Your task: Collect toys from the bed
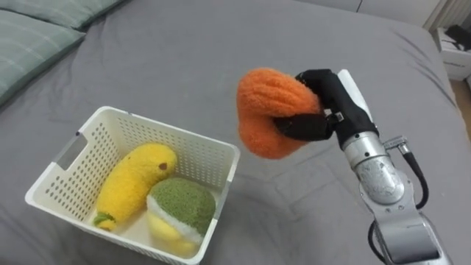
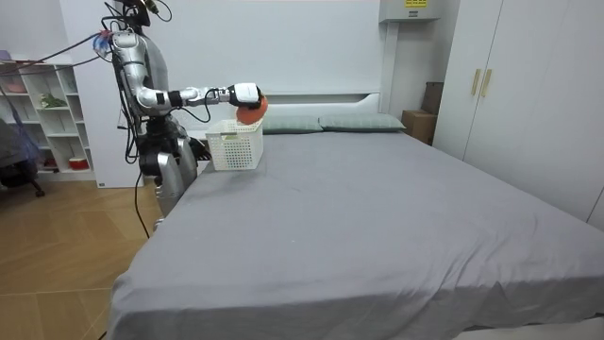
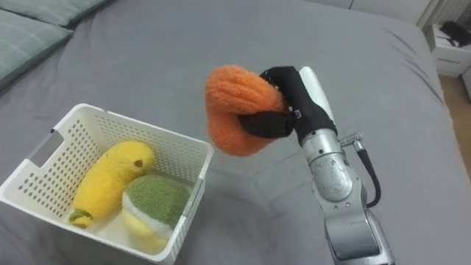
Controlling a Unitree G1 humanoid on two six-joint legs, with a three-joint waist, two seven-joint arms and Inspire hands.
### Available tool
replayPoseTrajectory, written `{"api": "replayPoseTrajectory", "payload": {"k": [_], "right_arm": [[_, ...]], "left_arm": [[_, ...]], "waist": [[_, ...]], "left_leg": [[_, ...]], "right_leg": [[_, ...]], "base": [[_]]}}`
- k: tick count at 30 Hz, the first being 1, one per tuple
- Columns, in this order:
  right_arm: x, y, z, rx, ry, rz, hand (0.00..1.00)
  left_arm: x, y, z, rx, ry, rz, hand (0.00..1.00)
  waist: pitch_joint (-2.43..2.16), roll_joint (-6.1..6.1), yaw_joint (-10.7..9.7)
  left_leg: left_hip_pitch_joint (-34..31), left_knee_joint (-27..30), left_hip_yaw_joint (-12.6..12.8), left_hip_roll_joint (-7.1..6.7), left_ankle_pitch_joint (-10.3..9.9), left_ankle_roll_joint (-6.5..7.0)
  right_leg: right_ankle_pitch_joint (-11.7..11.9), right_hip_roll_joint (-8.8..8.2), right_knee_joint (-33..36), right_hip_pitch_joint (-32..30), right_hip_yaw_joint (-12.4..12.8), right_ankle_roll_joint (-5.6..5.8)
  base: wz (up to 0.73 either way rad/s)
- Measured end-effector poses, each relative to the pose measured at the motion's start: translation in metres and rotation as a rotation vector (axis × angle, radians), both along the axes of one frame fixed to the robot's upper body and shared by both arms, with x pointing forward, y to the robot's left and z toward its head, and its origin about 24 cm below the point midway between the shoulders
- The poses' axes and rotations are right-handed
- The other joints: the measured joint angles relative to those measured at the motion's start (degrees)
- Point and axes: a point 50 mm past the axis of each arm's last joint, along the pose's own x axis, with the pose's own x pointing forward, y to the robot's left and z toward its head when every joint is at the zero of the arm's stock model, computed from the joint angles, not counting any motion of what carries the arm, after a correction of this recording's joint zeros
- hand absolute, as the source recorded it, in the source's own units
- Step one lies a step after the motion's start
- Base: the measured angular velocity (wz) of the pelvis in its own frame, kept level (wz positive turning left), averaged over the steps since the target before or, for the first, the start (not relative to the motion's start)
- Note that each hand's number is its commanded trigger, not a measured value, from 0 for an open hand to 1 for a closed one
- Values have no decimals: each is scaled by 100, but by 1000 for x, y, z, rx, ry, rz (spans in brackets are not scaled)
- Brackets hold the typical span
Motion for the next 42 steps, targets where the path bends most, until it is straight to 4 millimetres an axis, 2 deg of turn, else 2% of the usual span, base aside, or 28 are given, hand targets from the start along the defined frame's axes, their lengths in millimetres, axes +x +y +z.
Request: {"api": "replayPoseTrajectory", "payload": {"k": [5,10,16,22,23,24,25,26,34,42], "right_arm": [[1,12,14,-35,-60,45,100],[5,29,31,-55,-119,112,100],[7,43,35,-47,-123,156,100],[7,59,37,-49,-114,218,100],[7,63,38,-56,-120,231,61],[7,64,38,-57,-121,236,56],[7,66,38,-58,-121,245,12],[7,68,38,-59,-122,253,0],[6,73,35,-66,-110,277,0],[9,70,24,-84,-65,262,0]], "left_arm": [[6,-3,1,-6,-14,-4,0],[10,-2,2,1,-21,-10,0],[15,-1,3,15,-24,-26,0],[16,1,4,19,-21,-25,0],[16,2,4,22,-20,-27,0],[16,2,4,24,-20,-29,0],[16,3,4,28,-20,-32,0],[16,4,5,29,-20,-32,0],[17,5,5,33,-23,-34,0],[17,7,6,42,-20,-41,0]], "waist": [[0,-3,221],[1,-47,261],[28,-144,512],[18,-279,696],[24,-305,697],[29,-315,697],[40,-333,718],[59,-346,757],[89,-366,864],[94,-359,902]], "left_leg": [[7,-4,1,5,-1,0],[10,7,-110,-9,0,0],[-21,13,-131,-12,0,0],[-64,13,-196,-22,1,1],[-88,21,-247,-29,2,1],[-91,25,-263,-30,2,1],[-97,37,-284,-32,2,1],[-110,50,-296,-33,2,0],[-207,118,-470,-82,2,5],[-292,170,-534,-107,2,9]], "right_leg": [[0,1,0,-12,-13,0],[0,-10,-16,39,-138,0],[-1,-22,-20,24,-230,2],[-2,-30,-32,22,-319,3],[-2,-30,-32,24,-349,3],[-2,-30,-33,24,-361,3],[-2,-30,-35,24,-371,4],[-2,-29,-36,24,-380,4],[-5,-53,-35,27,-470,7],[-10,-64,-36,0,-522,17]], "base": [[0],[11],[1],[6],[13],[15],[10],[8],[11],[4]]}}
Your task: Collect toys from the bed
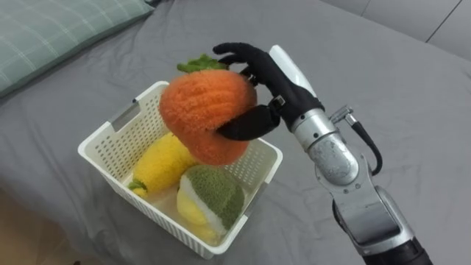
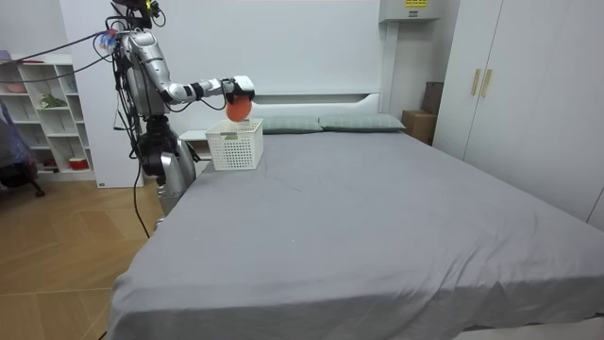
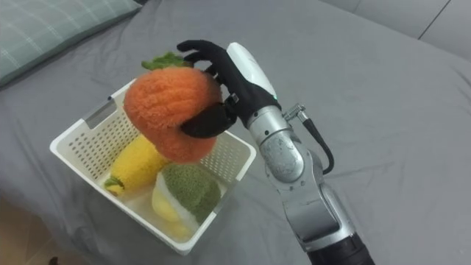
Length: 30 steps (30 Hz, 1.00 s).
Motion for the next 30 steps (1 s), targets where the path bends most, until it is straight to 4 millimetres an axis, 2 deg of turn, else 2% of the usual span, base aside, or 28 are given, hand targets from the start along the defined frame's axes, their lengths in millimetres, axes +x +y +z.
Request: {"api": "replayPoseTrajectory", "payload": {"k": [5,24,30], "right_arm": [[2,-2,-7,-14,24,-11,0],[1,-5,-9,-12,28,-30,0],[3,-14,-27,-20,93,-74,0]], "left_arm": [[-2,1,0,11,21,-5,0],[1,10,2,27,47,-38,0],[-2,12,3,28,49,-22,0]], "waist": [[26,39,66],[6,62,56],[-4,139,23]], "left_leg": [[-25,42,-44,-9,2,1],[-82,154,-95,-22,-1,2],[6,143,-52,-18,-1,5]], "right_leg": [[0,-7,-1,-5,-70,1],[1,-41,12,23,-104,2],[3,-3,12,85,13,7]], "base": [[4],[1],[-3]]}}
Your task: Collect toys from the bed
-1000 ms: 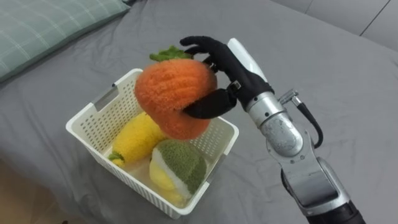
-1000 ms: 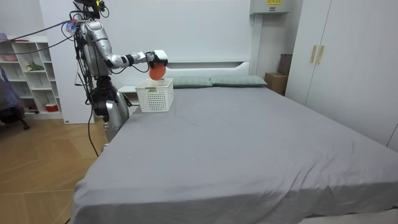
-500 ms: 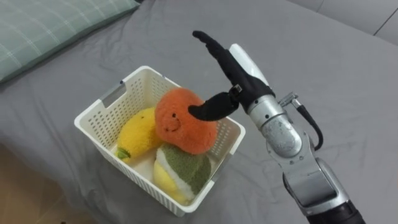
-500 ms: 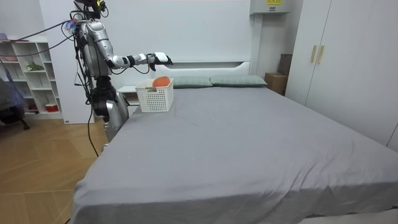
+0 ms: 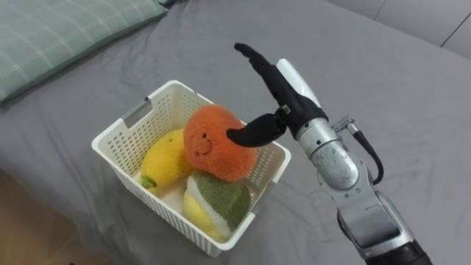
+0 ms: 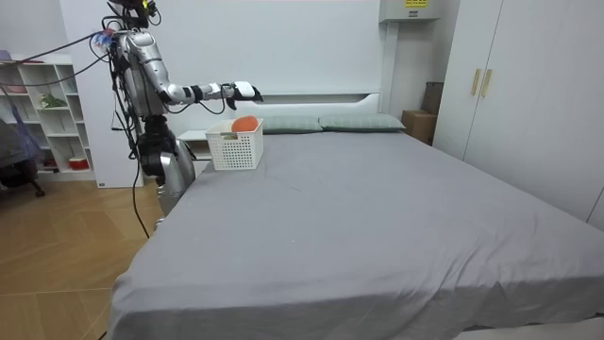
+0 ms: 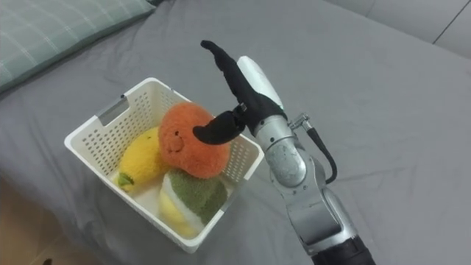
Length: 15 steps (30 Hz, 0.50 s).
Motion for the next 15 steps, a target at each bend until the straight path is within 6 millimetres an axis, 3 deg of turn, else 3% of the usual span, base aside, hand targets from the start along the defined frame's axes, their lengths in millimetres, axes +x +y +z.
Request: {"api": "replayPoseTrajectory", "payload": {"k": [2,5,10,13,15], "right_arm": [[0,-6,-5,-17,17,-16,0],[0,-16,-6,19,28,-44,0],[-8,-41,-16,26,56,-127,0],[-13,-53,-21,12,63,-177,0],[-15,-59,-22,19,59,-209,0]], "left_arm": [[-2,0,0,2,3,3,0],[-2,0,0,7,1,6,0],[-2,2,1,11,-6,12,0],[-1,2,1,9,-10,12,0],[1,1,1,8,-16,10,0]], "waist": [[-36,41,-128],[-50,61,-293],[-93,40,-610],[-89,53,-906],[-82,75,-996]], "left_leg": [[3,-1,11,-1,2,6],[5,-19,27,3,6,6],[156,-132,284,56,13,6],[213,-144,376,65,9,12],[257,-190,532,96,4,17]], "right_leg": [[2,-11,9,-2,95,4],[2,-8,8,-8,98,5],[2,19,5,23,304,4],[5,20,9,29,420,10],[16,36,16,-7,558,16]], "base": [[0],[-2],[-22],[-23],[-34]]}}
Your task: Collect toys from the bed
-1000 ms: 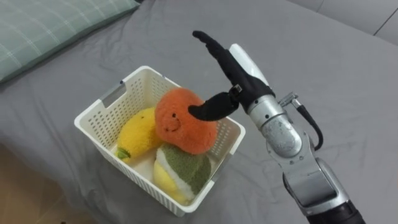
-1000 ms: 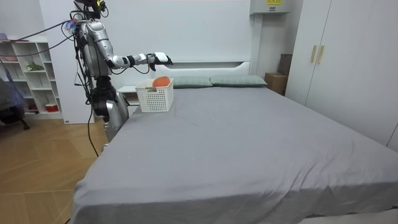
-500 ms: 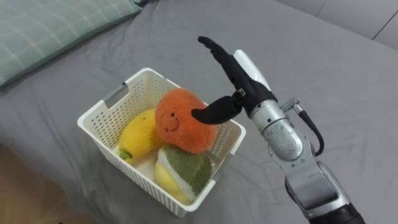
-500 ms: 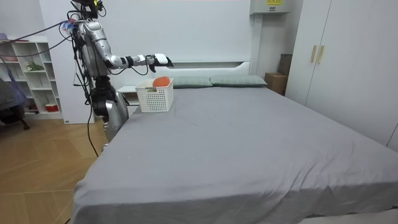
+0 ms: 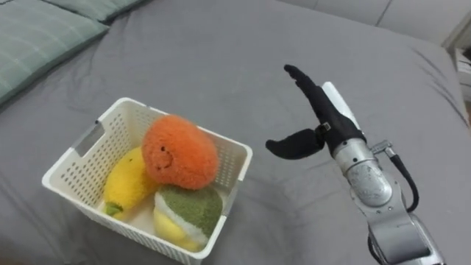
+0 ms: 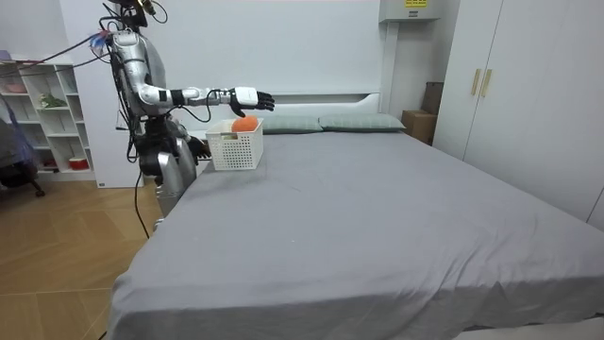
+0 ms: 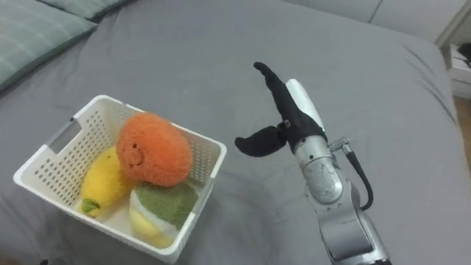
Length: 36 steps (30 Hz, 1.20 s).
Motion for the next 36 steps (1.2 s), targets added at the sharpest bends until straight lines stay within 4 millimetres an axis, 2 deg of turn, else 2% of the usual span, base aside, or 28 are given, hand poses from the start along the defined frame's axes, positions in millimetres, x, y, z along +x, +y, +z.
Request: {"api": "replayPoseTrajectory", "payload": {"k": [2,5,8,10,13,16,20,23,27,29,32,36], "right_arm": [[-2,-8,0,8,-3,-34,0],[-2,-21,3,22,-23,-97,0],[-7,-41,2,41,-30,-191,0],[-10,-53,2,40,-32,-238,0],[-11,-63,5,54,-47,-283,0],[-14,-72,7,83,-66,-321,0],[-23,-91,5,122,-82,-421,0],[-37,-100,-8,171,-55,-496,0],[-58,-111,-39,293,47,-613,0],[-76,-118,-60,296,130,-684,0],[-97,-126,-84,300,222,-781,0],[-136,-134,-130,280,411,-958,0]], "left_arm": [[1,-3,-1,-6,1,-11,0],[1,-5,-1,-13,-1,-14,0],[-1,-4,-2,-13,7,-10,0],[-7,-3,-3,-11,18,-1,0],[-8,-4,-4,-12,26,-3,0],[-10,-4,-5,-13,29,0,0],[-13,-1,-4,-4,30,20,0],[-18,0,-4,13,32,35,0],[-20,-1,-5,21,19,67,0],[-25,1,-5,34,23,76,0],[-30,2,-5,40,24,86,0],[-36,2,-7,38,38,89,0]], "waist": [[-25,33,-213],[-36,83,-371],[-50,100,-416],[-50,102,-524],[-49,106,-569],[-50,102,-716],[-45,108,-759],[-30,136,-847],[-11,190,-986],[-31,210,-1007],[-34,215,-1059],[-50,233,-1113]], "left_leg": [[15,-52,75,11,-6,6],[56,-80,155,21,-6,6],[165,-129,276,45,-5,5],[182,-149,302,48,-5,5],[187,-166,419,70,-11,5],[185,-166,439,80,-14,1],[181,-165,530,117,-31,-21],[195,-164,583,140,-46,-35],[206,-168,618,145,-54,-40],[209,-169,637,151,-73,-48],[255,-169,638,157,-83,-49],[266,-168,647,159,-105,-46]], "right_leg": [[4,8,17,-34,104,1],[5,13,42,-63,152,3],[5,31,60,-61,255,3],[5,34,63,-72,297,3],[6,49,70,-121,400,1],[12,65,74,-126,452,-5],[33,103,70,-166,573,-22],[42,121,67,-167,611,-37],[43,132,70,-183,677,-39],[43,143,77,-198,724,-39],[43,146,73,-148,705,-39],[42,148,68,-166,694,-39]], "base": [[-23],[-18],[-19],[-10],[-18],[-4],[-13],[-10],[-7],[-12],[0],[-1]]}}
